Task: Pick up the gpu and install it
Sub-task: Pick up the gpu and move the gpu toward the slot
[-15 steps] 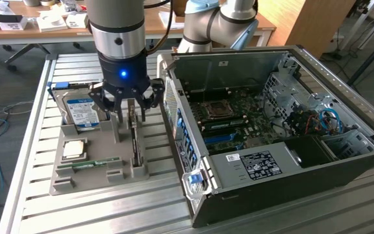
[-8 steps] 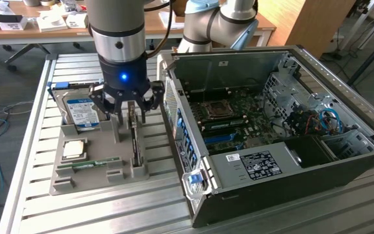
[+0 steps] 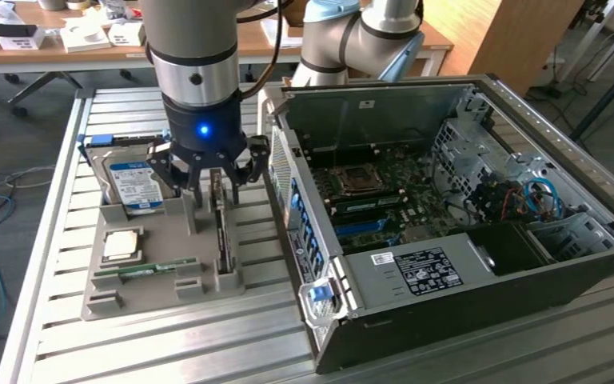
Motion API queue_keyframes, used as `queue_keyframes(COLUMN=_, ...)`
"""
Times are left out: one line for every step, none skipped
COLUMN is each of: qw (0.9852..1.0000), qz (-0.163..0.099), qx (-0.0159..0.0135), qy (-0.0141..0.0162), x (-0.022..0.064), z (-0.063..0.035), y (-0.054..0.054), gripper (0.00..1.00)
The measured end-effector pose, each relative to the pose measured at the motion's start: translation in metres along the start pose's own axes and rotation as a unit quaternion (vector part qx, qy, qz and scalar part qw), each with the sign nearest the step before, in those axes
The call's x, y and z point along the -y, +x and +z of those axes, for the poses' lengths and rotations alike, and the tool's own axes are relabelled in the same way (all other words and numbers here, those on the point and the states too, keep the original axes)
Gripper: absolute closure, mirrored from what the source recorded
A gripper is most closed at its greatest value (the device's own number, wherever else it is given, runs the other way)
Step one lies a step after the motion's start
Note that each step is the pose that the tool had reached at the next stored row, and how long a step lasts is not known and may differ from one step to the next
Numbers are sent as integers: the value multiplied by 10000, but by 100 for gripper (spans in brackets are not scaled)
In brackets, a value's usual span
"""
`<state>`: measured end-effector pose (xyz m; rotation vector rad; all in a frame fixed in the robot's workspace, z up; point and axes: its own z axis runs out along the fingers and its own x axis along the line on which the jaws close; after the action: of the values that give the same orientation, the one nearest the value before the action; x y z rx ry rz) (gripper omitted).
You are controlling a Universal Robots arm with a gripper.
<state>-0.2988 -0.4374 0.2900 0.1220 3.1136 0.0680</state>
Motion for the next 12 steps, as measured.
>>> queue_keyframes(qw=10000, qz=0, qx=0, qy=0, x=0, z=0, y=0, gripper=47)
queue_keyframes(qw=10000, qz=0, qx=0, qy=0, x=0, z=1, y=0, gripper=47)
queue_keyframes(qw=10000, qz=0, qx=1, qy=-1, x=0, z=2, y=0, gripper=47)
queue_keyframes(qw=10000, qz=0, qx=1, qy=-1, x=0, z=2, y=0, gripper=47)
queue_keyframes(qw=10000, qz=0, qx=1, qy=-1, x=0, z=2, y=0, gripper=47)
queue_keyframes(qw=10000, qz=0, qx=1, qy=-1, x=0, z=2, y=0, gripper=47)
queue_keyframes(qw=10000, qz=0, qx=1, qy=-1, x=0, z=2, y=0, gripper=47)
queue_keyframes(qw=10000, qz=0, qx=1, qy=-1, x=0, z=2, y=0, gripper=47)
queue_keyframes(qw=10000, qz=0, qx=2, qy=-2, x=0, z=6, y=0, gripper=47)
queue_keyframes(qw=10000, qz=0, qx=3, qy=-3, x=0, z=12, y=0, gripper=47)
queue_keyframes(qw=10000, qz=0, qx=2, qy=-3, x=0, z=18, y=0, gripper=47)
queue_keyframes(qw=10000, qz=0, qx=1, qy=-1, x=1, z=23, y=0, gripper=47)
